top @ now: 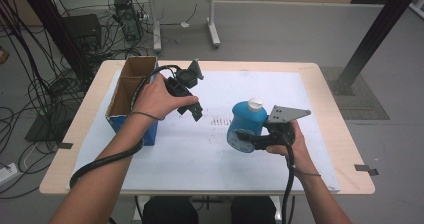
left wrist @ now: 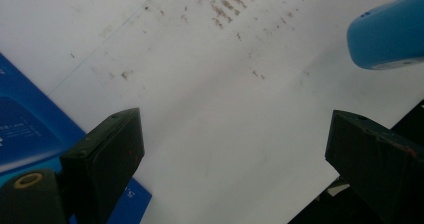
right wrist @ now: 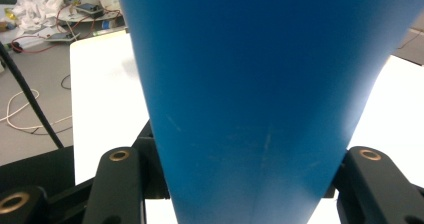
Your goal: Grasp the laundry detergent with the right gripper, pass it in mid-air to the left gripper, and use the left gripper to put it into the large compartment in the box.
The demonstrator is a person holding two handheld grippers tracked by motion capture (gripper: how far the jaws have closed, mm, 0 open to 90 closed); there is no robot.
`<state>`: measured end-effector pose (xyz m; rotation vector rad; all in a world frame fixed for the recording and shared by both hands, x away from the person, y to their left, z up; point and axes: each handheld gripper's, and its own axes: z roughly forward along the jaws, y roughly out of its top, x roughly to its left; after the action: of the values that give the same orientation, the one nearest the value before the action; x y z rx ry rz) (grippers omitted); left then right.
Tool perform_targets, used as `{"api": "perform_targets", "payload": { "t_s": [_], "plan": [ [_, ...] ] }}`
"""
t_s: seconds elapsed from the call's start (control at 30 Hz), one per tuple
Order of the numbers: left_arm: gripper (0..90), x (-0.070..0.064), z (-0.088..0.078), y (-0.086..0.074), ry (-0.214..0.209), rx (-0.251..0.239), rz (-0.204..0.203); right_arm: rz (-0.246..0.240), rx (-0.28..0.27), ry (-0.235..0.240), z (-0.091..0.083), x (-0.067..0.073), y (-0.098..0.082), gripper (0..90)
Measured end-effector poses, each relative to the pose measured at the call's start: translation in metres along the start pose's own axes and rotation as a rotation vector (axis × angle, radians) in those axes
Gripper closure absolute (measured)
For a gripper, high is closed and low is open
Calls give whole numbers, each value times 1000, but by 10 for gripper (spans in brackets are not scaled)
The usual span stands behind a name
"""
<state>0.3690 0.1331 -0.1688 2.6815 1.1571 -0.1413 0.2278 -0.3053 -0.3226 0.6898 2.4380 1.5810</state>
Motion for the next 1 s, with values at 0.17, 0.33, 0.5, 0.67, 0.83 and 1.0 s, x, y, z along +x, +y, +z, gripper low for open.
{"api": "perform_targets", "payload": {
  "t_s": [0.17,0.33,0.5,0.67,0.83,1.0],
  "plan": [
    [92,-7,-17,-2,-39,0,90,-3,5,21,4,0,0,437],
    [91,-22,-34,-3,-64,-9,194,-13,19,39,9,0,-1,437],
    [92,-37,-49,-3,-80,-24,287,-22,31,56,13,0,-1,437],
    [93,-53,-59,-1,-80,-37,355,-39,41,75,18,2,-1,437],
    [94,-70,-65,1,-79,-46,415,-55,55,89,23,4,0,437],
    [94,-85,-71,5,-84,-32,480,-73,64,106,27,6,1,437]
  ]
}}
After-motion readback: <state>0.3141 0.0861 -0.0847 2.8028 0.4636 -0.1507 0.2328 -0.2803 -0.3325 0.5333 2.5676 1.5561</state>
